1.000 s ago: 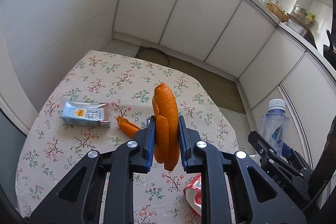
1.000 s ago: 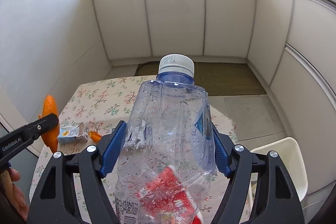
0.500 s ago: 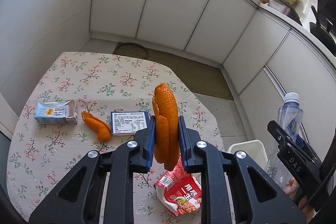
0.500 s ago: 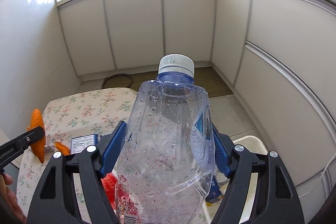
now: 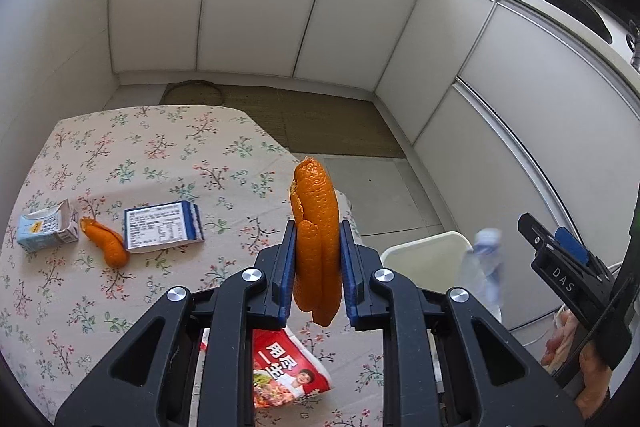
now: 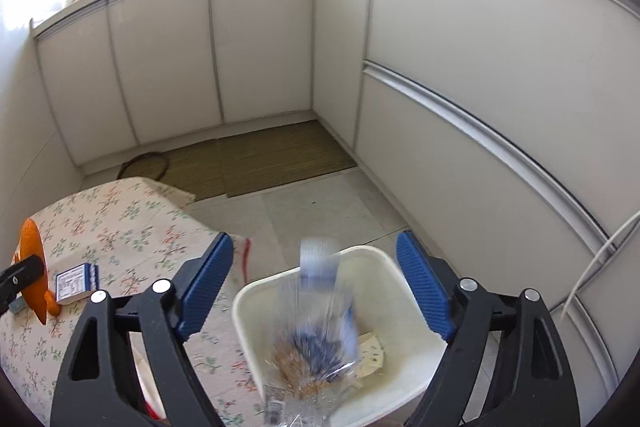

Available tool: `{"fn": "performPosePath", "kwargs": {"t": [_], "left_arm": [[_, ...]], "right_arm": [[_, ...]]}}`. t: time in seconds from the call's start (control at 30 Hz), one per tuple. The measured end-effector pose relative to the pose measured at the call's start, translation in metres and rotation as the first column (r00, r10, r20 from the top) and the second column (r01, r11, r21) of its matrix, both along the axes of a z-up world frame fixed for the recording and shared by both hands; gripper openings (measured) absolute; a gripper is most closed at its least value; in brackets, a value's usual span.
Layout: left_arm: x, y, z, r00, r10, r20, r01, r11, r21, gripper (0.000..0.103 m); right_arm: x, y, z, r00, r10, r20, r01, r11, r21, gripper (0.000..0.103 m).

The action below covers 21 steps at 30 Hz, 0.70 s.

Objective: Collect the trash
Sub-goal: 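Open the left tool over the bin to drop the orange peel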

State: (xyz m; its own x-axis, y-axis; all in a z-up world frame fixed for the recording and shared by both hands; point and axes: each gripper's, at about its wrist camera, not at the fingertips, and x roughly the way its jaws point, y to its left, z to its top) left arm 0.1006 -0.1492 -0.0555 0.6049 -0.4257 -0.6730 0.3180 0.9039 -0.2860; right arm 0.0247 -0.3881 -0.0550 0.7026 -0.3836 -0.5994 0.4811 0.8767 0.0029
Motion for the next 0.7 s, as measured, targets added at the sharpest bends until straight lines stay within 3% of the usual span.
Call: {"fn": "performPosePath", "kwargs": {"t": [0.33, 0.7], "left_arm": [[-0.012, -0.065, -0.001, 0.989, -0.141, 0.038, 0.141, 0.990, -0.002, 0.019], [-0.014, -0.134, -0.021, 0.969, -0.246, -0.025, 0.244, 0.968, -0.050, 0.019]], "right_arm": [[-0.035, -0.051, -0.003, 0.991, -0.134, 0.014, 0.134, 0.990, -0.042, 0.091], [-0.065, -0.107, -0.015, 0.967, -0.255, -0.005, 0.255, 0.967, -0.021, 0.094]]}}
